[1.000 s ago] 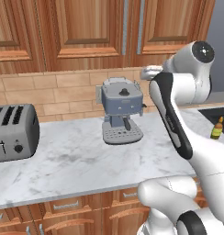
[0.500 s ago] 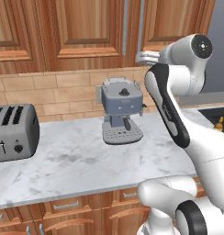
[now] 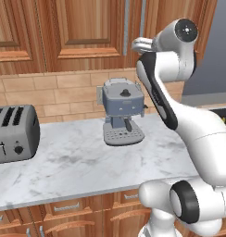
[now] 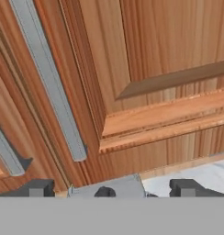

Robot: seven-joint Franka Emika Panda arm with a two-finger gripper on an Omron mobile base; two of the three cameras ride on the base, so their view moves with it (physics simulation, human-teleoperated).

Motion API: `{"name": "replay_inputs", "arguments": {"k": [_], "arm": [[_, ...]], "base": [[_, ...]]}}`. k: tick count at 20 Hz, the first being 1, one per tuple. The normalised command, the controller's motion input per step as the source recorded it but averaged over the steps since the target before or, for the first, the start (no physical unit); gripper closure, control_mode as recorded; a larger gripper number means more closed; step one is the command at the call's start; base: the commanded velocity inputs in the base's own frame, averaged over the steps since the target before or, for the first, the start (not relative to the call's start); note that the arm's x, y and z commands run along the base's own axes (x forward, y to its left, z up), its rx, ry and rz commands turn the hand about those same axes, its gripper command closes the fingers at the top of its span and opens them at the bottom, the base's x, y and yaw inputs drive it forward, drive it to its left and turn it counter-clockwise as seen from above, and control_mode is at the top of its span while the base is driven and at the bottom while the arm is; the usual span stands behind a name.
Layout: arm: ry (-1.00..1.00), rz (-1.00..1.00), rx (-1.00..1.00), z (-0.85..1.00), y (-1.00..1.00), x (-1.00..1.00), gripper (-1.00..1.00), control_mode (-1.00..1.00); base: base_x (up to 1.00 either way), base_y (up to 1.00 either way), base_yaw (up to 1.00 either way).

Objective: Open the cabinet. Pick the bar soap and place it next to the sink. Then close the cabinet.

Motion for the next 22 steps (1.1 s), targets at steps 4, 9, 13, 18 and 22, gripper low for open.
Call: {"name": "replay_inputs", "arguments": {"k": [4, 9, 13, 18, 22], "arm": [[-0.02, 0.00, 0.00, 0.00, 0.00, 0.36, -1.00, -1.00], [-0.01, 0.02, 0.00, -0.08, 0.00, 0.42, -1.00, -1.00], [0.00, 0.04, 0.00, -0.03, 0.00, 0.34, -1.00, -1.00], [0.00, 0.03, 0.00, -0.01, 0.00, 0.50, -1.00, -1.00], [-0.02, 0.01, 0.00, -0.03, 0.00, 0.49, -1.00, -1.00]], "base": [[0.00, 0.00, 0.00], [0.00, 0.00, 0.00], [0.00, 0.00, 0.00], [0.00, 0.00, 0.00], [0.00, 0.00, 0.00]]}}
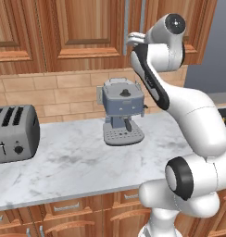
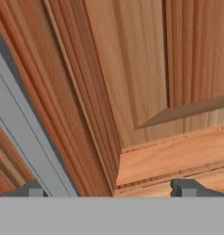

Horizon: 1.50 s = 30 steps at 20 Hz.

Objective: Open the cabinet. Pick the bar soap and place it next to the sink. Then close the cabinet.

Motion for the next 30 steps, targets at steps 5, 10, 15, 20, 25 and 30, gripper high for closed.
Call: {"name": "replay_inputs", "arguments": {"k": [5, 10, 15, 20, 25, 30], "arm": [[-0.05, 0.00, 0.00, -0.06, 0.01, 0.42, -1.00, -1.00], [-0.27, 0.01, 0.00, -0.09, 0.01, 0.01, -1.00, -1.00], [-0.27, 0.02, 0.00, -0.17, 0.06, 0.16, -1.00, -1.00], [-0.04, 0.00, 0.00, -0.01, 0.01, 0.72, -1.00, -1.00], [0.00, 0.00, 0.00, 0.00, 0.00, 0.75, 1.00, -1.00], [0.01, 0.00, 0.00, -0.04, 0.00, 0.25, 1.00, -1.00]], "base": [[0.00, 0.00, 0.00], [0.00, 0.00, 0.00], [0.00, 0.00, 0.00], [0.00, 0.00, 0.00], [0.00, 0.00, 0.00], [0.00, 0.00, 0.00]]}}
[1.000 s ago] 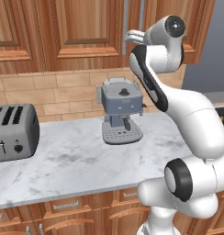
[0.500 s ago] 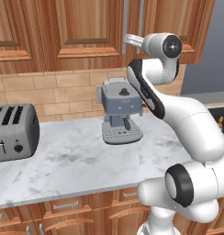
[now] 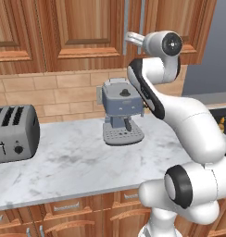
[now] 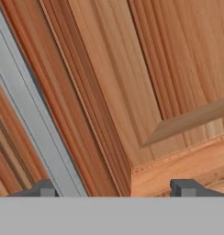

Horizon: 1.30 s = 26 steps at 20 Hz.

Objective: Open the cabinet. Pick the bar soap and place it next to the sink. Then close the cabinet.

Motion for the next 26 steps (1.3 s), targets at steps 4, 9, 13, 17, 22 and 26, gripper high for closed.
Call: {"name": "replay_inputs", "arguments": {"k": [4, 9, 13, 17, 22, 26], "arm": [[0.04, 0.00, 0.00, 0.00, 0.01, 0.00, 1.00, -1.00], [0.00, 0.00, 0.00, 0.00, -0.12, -0.12, 1.00, -1.00], [0.00, 0.03, -0.02, 0.00, -0.53, -0.85, 1.00, -1.00], [-0.02, 0.02, -0.03, 0.00, -0.65, -1.00, 1.00, -1.00], [0.00, 0.00, -0.03, 0.00, -0.71, -1.00, 1.00, -1.00], [0.00, 0.00, 0.00, 0.00, -0.82, -1.00, 1.00, -1.00]], "base": [[0.00, 0.00, 0.00], [0.00, 0.00, 0.00], [0.00, 0.00, 0.00], [0.00, 0.00, 0.00], [0.00, 0.00, 0.00], [0.00, 0.00, 0.00]]}}
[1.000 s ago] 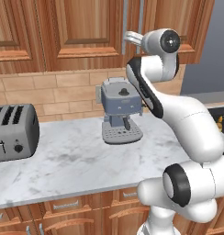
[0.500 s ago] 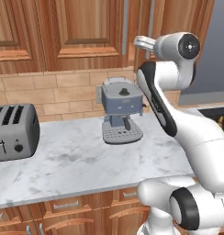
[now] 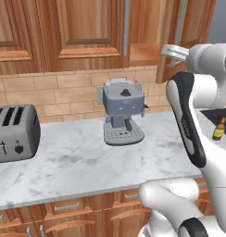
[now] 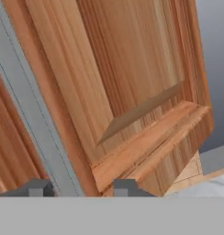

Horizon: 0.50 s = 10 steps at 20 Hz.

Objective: Open the cabinet. Pick the bar soap and place it next to the sink. Then close the cabinet.

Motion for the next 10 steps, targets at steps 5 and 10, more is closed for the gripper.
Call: {"name": "replay_inputs", "arguments": {"k": [5, 10], "arm": [[0.00, 0.00, 0.00, 0.00, -0.84, -1.00, 1.00, -1.00], [0.02, 0.00, -0.10, 0.00, -0.24, -1.00, -1.00, -1.00]], "base": [[0.00, 0.00, 0.00], [0.00, 0.00, 0.00]]}}
